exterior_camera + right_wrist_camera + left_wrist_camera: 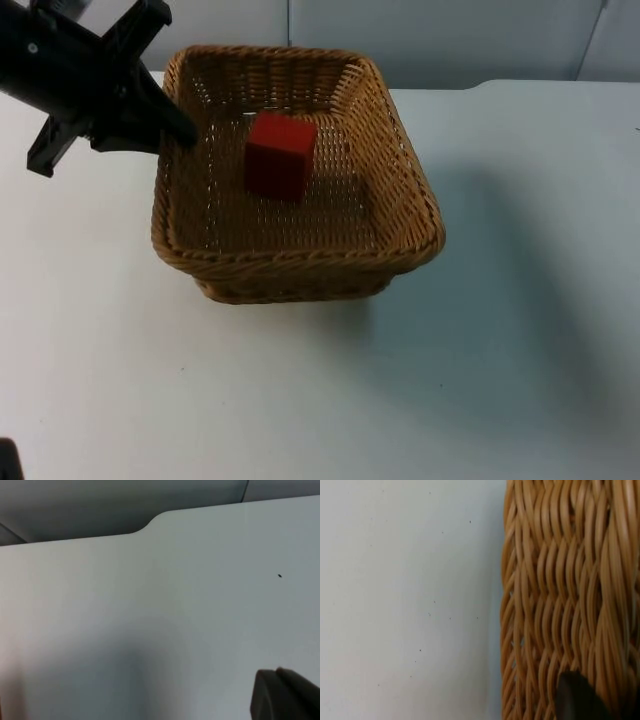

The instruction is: Pick up the basket with the left hand and place the cube into the basket with the right hand.

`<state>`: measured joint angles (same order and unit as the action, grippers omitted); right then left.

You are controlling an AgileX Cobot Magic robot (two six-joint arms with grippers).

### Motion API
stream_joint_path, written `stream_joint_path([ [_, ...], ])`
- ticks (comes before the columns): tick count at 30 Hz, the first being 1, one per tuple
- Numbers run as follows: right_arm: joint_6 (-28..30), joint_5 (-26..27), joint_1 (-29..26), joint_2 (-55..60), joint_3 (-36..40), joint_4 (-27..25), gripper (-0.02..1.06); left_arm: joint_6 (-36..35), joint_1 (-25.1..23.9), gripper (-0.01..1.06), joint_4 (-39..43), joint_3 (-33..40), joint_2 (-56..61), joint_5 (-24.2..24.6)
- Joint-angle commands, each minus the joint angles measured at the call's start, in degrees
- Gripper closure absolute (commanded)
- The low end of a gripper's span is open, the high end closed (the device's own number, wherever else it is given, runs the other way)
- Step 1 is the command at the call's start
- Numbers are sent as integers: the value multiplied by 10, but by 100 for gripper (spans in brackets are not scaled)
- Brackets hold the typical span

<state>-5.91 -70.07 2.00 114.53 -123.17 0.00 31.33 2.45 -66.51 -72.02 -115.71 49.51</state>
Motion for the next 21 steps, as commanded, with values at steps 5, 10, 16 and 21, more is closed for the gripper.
stream_joint_path([
  [5,-1,1,-2,-7,-4,-3,105,2,0,105,-60,-6,4,2],
  [10,-1,1,-2,-7,-4,-3,105,2,0,105,-82,-6,4,0],
  [16,-1,1,-2,-7,-4,-3,105,22,0,105,-83,-6,4,9],
  [21,-1,1,-2,-7,-4,-3,105,77,0,105,-111,-7,-25,55],
])
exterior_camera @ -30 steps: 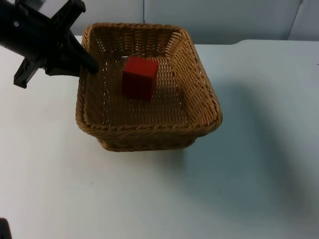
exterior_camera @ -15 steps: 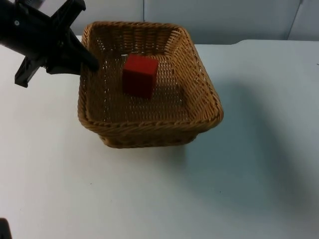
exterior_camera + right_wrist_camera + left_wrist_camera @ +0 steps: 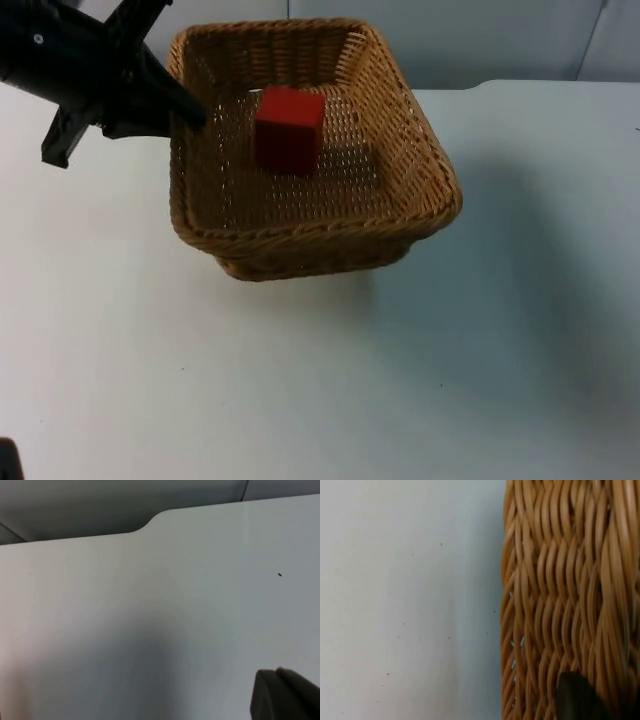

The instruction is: Pick up the basket with the left hand and place the cube into the basket with the right hand.

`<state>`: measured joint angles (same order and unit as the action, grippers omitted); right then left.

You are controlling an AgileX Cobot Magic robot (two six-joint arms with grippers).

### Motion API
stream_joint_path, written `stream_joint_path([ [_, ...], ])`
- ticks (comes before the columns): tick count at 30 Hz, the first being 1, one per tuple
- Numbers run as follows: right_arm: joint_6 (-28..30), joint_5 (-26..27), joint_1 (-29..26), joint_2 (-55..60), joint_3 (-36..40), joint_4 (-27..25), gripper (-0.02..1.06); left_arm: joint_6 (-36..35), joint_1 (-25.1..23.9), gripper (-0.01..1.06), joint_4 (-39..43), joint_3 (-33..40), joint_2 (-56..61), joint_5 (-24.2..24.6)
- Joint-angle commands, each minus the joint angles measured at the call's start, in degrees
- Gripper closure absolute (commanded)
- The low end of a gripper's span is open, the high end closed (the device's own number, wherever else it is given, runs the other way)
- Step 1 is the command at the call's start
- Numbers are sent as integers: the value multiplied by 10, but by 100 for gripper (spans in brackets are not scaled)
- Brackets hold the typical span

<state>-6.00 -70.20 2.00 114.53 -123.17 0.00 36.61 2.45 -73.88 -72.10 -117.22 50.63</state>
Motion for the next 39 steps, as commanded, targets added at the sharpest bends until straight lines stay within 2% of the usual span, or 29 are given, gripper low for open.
stream_joint_path([
  [1,0,2,-2,-7,-4,-3,105,28,2,105,-41,-8,-24,59],
  [6,0,2,-2,-7,-4,-3,105,42,6,105,-37,-13,-62,74],
  [9,0,2,-2,-7,-4,-3,105,58,6,105,-26,-13,-89,43],
  [15,0,2,-2,-7,-4,-3,105,72,6,105,-15,-13,-98,12],
  [17,0,2,-2,-7,-4,-3,105,80,6,100,-11,-13,-98,0],
  [19,0,2,-2,-7,-4,-3,105,80,6,87,1,-13,-98,-13],
  [20,0,2,-2,-7,-4,-3,105,80,6,87,1,-13,-98,-13],
  [22,0,2,-2,-7,-4,-3,105,80,6,68,15,-13,-98,-23],
  [24,0,2,-2,-7,-4,-10,105,82,6,44,17,-13,-98,-25],
  [25,0,2,-2,-7,-4,-10,105,82,6,44,17,-13,-98,-25],
  [27,0,2,-2,-7,-4,-28,105,83,6,28,12,-25,-98,-21],
  [30,0,2,-2,-7,-4,-40,105,83,6,29,12,-50,-97,0],
  [32,0,2,-2,-7,-4,-43,105,83,3,31,12,-90,-97,33],
  [34,0,2,-2,-7,-4,-42,105,75,-1,39,13,-134,-90,69],
  [35,0,2,-2,-7,-4,-42,105,75,-1,39,13,-134,-90,69],
  [36,0,2,-2,-7,-4,-42,105,64,-3,49,14,-158,-85,81],
  [37,0,2,-2,-7,-4,-45,105,45,-3,70,32,-188,-71,92],
  [38,0,2,-2,-9,-4,-49,105,42,-3,83,51,-208,-58,92],
  [39,0,2,-2,-9,-4,-49,105,42,-3,83,51,-208,-58,92],
])
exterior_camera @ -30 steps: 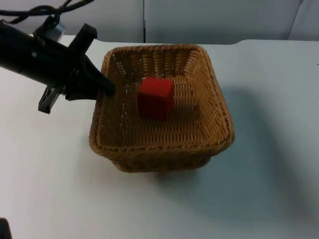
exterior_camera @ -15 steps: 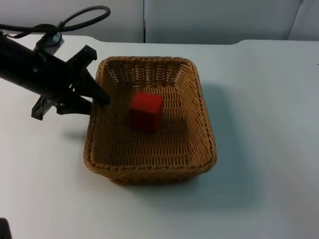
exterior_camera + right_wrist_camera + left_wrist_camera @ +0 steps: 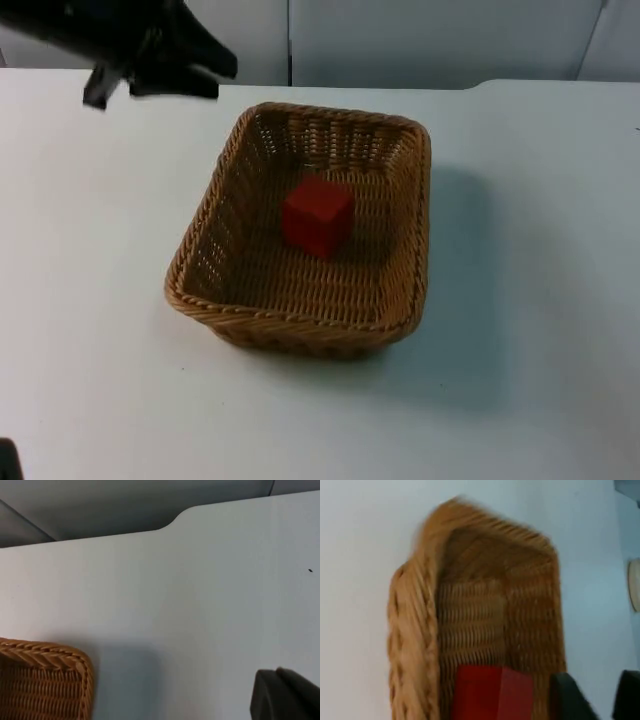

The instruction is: Pick up the basket with the left hand and place the cube into the basket with the right hand.

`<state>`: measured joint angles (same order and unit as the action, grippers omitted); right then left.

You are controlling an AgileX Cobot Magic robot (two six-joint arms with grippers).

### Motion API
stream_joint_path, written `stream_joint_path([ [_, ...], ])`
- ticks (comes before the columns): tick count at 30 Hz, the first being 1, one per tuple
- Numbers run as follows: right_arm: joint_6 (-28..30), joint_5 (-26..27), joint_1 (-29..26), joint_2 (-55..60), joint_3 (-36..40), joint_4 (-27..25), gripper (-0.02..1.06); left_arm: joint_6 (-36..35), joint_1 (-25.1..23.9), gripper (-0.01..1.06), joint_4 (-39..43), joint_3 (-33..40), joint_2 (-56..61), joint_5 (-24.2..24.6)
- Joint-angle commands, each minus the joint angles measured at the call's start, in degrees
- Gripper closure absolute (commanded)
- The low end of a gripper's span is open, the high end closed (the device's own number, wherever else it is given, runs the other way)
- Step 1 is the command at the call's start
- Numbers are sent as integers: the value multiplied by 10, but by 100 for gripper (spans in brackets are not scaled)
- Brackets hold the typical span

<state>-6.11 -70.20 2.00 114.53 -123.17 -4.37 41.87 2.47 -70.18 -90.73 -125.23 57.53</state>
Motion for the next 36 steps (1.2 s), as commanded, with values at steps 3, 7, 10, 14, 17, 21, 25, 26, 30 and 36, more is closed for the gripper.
stream_joint_path([
  [3,3,2,-2,-17,-4,-4,105,-21,-3,105,69,-63,71,19],
  [7,2,2,-2,-37,-4,31,105,-53,-6,105,154,-84,142,-23],
  [10,0,2,-2,-60,-4,76,105,-87,-11,105,231,-84,184,-34],
  [14,-45,2,-2,-138,-4,205,105,-203,-13,105,441,-84,269,11],
  [17,-44,2,-2,-196,0,240,105,-225,-13,105,490,-84,311,78],
  [21,-40,2,-2,-326,41,237,105,-228,-13,105,511,-35,414,113],
  [25,-41,2,-2,-444,94,240,105,-237,-13,105,525,50,540,52],
  [26,-47,2,-2,-478,116,236,105,-238,-13,105,529,86,582,29],
  [30,-73,2,-2,-595,197,221,105,-239,-13,105,530,192,735,-13],
  [36,-87,16,-2,-773,416,220,105,-244,-13,105,545,361,979,-36],
])
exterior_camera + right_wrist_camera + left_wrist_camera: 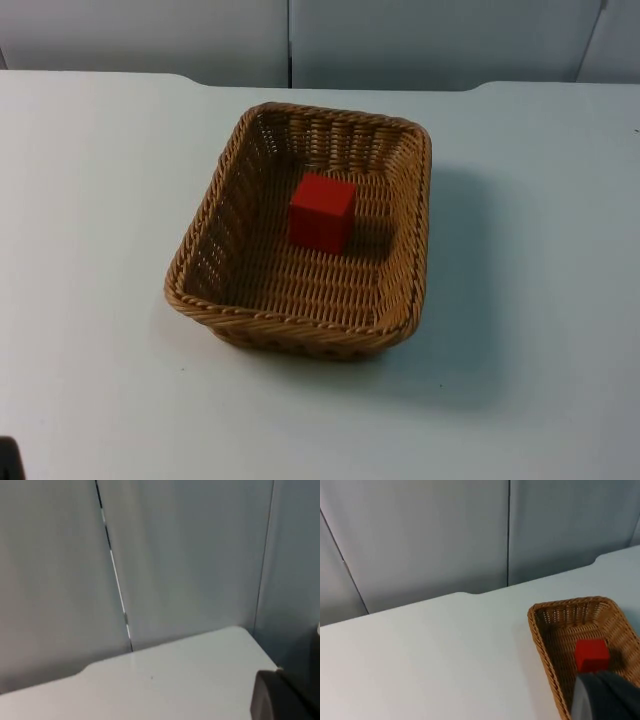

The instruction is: Pick up the basket with the left hand and place the cube into the basket with the right hand.

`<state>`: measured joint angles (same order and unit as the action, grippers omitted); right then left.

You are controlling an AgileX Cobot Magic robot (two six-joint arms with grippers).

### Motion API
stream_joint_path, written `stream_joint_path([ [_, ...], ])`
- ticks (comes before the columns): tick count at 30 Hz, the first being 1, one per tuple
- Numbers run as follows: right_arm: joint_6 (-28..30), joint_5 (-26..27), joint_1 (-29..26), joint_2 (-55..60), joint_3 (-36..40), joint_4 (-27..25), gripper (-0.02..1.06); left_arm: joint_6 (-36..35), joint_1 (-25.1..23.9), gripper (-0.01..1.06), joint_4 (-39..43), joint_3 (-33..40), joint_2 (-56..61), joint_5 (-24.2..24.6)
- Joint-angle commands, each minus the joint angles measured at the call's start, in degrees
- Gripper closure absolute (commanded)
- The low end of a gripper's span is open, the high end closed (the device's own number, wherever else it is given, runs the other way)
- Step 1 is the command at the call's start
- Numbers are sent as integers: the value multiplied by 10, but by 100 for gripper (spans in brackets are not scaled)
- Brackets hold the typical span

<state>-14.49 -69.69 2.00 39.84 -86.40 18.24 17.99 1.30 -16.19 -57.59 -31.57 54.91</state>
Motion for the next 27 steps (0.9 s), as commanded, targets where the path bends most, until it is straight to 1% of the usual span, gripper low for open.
stream_joint_path([
  [1,-5,22,-2,-58,88,-11,105,-6,-1,105,5,50,85,-4],
  [3,-5,48,-2,-114,184,-34,105,-6,-1,105,5,89,160,7],
  [4,-5,48,-2,-114,184,-34,105,-6,-1,105,5,89,160,7],
  [5,-5,59,-2,-139,220,-47,105,-6,-1,105,6,102,200,20],
  [6,-5,74,-2,-172,260,-64,105,-4,-1,105,17,109,237,37],
  [7,-3,87,-2,-194,296,-77,105,-4,-1,105,40,111,283,72],
  [8,-3,87,-2,-194,296,-77,105,-4,-1,105,40,111,283,72],
  [9,4,99,-2,-231,341,-88,105,-4,-1,105,57,110,316,98],
  [10,12,101,-2,-253,360,-96,105,-4,-1,105,77,110,316,113],
  [11,17,105,-2,-268,381,-105,105,-7,0,105,96,101,316,151],
  [12,22,107,-2,-287,396,-116,105,-22,-1,105,100,99,316,151],
  [13,22,107,-2,-287,396,-116,105,-22,-1,105,100,99,316,151],
  [15,53,115,-2,-321,423,-160,105,-76,-1,105,106,112,316,151],
  [16,78,117,-2,-334,435,-190,105,-99,-1,105,106,128,316,151],
  [17,78,117,-2,-334,435,-190,105,-99,-1,105,106,128,316,151],
  [18,119,117,-2,-357,452,-231,105,-98,-1,105,111,142,316,143],
  [20,171,117,-2,-385,474,-275,105,-99,-1,105,121,172,316,129],
  [21,185,116,-2,-398,486,-287,105,-107,-1,105,121,190,316,126],
  [22,185,116,-2,-398,486,-287,105,-107,-1,105,121,190,316,126],
  [24,194,109,-2,-398,505,-290,105,-126,3,105,121,223,316,110],
  [26,195,83,-2,-398,517,-283,105,-126,3,105,121,251,316,101],
  [27,195,78,-2,-398,525,-280,105,-126,3,105,119,259,316,92],
])
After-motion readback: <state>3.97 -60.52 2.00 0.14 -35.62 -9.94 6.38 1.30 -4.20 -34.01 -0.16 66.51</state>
